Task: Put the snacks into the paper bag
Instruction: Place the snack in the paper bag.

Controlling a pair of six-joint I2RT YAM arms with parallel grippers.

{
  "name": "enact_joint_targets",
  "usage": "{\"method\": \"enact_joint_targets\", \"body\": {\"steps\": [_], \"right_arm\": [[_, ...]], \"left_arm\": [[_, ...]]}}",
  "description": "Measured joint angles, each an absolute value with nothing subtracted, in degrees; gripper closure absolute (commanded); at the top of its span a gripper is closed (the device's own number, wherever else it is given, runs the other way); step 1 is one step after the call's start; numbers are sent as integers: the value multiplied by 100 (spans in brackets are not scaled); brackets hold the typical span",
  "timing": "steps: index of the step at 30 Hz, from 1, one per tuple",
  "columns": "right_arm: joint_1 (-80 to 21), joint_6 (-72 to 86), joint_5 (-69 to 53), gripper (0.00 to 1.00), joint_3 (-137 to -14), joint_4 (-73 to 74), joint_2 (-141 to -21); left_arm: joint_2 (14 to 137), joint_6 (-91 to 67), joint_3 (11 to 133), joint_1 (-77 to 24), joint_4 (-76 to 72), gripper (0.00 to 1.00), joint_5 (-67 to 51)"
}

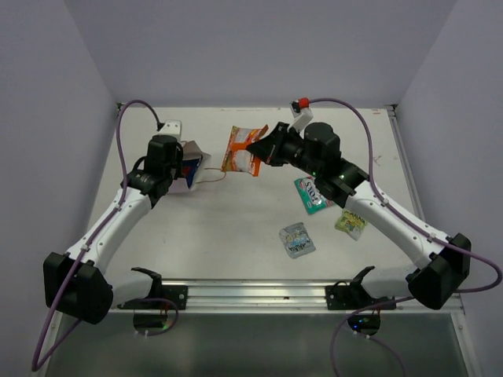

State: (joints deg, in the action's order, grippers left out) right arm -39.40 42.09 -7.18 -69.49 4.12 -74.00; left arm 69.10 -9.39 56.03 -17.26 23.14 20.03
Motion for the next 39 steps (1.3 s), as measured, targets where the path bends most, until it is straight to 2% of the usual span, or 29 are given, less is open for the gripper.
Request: {"method": "enact_joint_targets", "body": {"steps": [14, 32, 39], "right_arm": [[-4486, 4195, -854, 100, -7802, -150, -9048], [-4923, 4307, -703, 100, -7843, -1140, -9511], [-4921, 4091, -701, 100, -7874, -980, -9542]], "left_arm": [[7126, -991, 6003, -1822, 2626, 100, 1890], [7214, -1361, 6324, -1896, 3059, 100, 1997], [7247, -1385, 6324, -1896, 3096, 100, 2086]]}}
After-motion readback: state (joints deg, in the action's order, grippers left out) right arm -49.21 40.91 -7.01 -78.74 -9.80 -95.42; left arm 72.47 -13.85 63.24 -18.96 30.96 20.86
